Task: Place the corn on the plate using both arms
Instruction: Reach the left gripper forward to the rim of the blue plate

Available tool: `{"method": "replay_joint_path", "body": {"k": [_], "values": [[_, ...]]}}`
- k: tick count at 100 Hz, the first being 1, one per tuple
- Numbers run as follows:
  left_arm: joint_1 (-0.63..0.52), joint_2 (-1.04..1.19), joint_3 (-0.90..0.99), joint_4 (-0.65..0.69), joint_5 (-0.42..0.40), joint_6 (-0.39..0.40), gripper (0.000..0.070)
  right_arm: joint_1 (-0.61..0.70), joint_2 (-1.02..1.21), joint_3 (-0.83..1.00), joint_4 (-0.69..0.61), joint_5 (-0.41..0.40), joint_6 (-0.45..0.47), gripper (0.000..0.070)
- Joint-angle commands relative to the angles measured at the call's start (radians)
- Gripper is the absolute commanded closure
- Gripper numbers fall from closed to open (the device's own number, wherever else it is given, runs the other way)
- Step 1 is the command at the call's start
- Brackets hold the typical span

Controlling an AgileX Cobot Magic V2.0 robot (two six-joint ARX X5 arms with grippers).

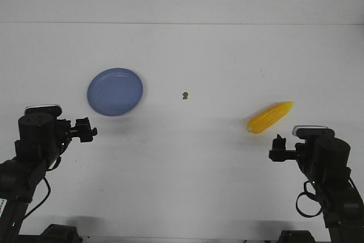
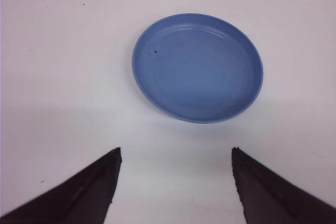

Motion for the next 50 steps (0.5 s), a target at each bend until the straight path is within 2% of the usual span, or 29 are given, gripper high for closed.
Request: {"method": "replay_joint_path", "body": {"k": [1,22,50], "values": [[0.005,0.030,0.017,0.039,-0.005,-0.008,0.0263,0.001,0.002,0.012,0.015,-0.001,0.003,0.0108],[0.057,0.224,0.042,0.142,0.005,-0.025,0.0263,0.001,0.002,0.012,0.017,-0.001,0.003,0.0108],[0.150,0.648,0.238,0.211,0.032,-0.041,0.0263,0.001,0.002,0.012,0.017,-0.001,0.003,0.0108]]}}
